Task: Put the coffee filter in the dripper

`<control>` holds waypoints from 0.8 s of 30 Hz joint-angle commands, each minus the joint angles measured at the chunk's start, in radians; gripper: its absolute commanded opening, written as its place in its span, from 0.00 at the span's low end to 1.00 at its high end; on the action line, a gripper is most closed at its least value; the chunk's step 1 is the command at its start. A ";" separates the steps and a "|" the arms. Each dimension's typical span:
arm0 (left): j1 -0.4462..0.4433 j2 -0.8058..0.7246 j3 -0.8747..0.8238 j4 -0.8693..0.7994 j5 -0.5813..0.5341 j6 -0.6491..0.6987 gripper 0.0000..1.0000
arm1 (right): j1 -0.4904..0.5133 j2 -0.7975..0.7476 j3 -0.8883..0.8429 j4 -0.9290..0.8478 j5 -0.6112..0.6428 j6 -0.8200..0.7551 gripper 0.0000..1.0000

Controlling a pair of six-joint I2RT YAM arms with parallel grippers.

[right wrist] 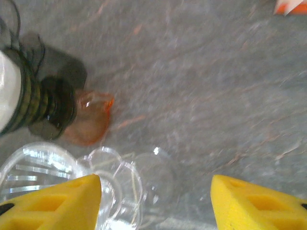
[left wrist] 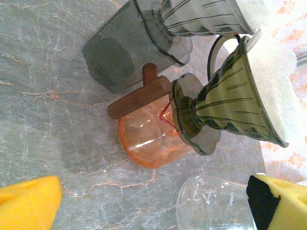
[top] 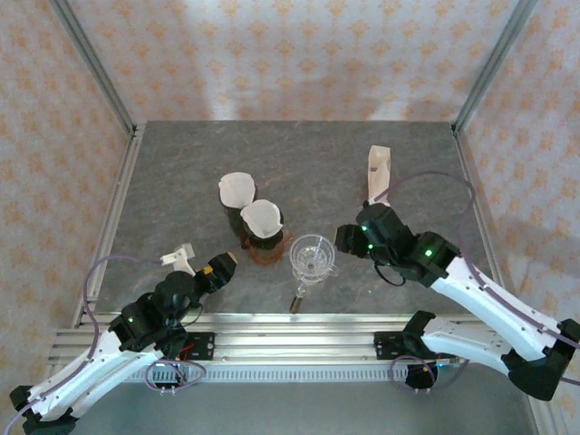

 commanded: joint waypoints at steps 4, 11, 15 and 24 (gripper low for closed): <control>0.003 0.039 0.009 0.060 0.000 0.024 1.00 | -0.189 0.115 0.094 0.062 0.086 -0.134 0.60; 0.003 0.071 0.005 0.095 0.023 0.031 1.00 | -0.452 0.405 0.189 0.197 0.051 -0.222 0.43; 0.003 0.095 0.011 0.103 0.037 0.043 1.00 | -0.540 0.584 0.285 0.225 0.005 -0.204 0.38; 0.004 0.115 0.019 0.121 0.045 0.072 1.00 | -0.620 0.761 0.343 0.411 -0.082 -0.068 0.41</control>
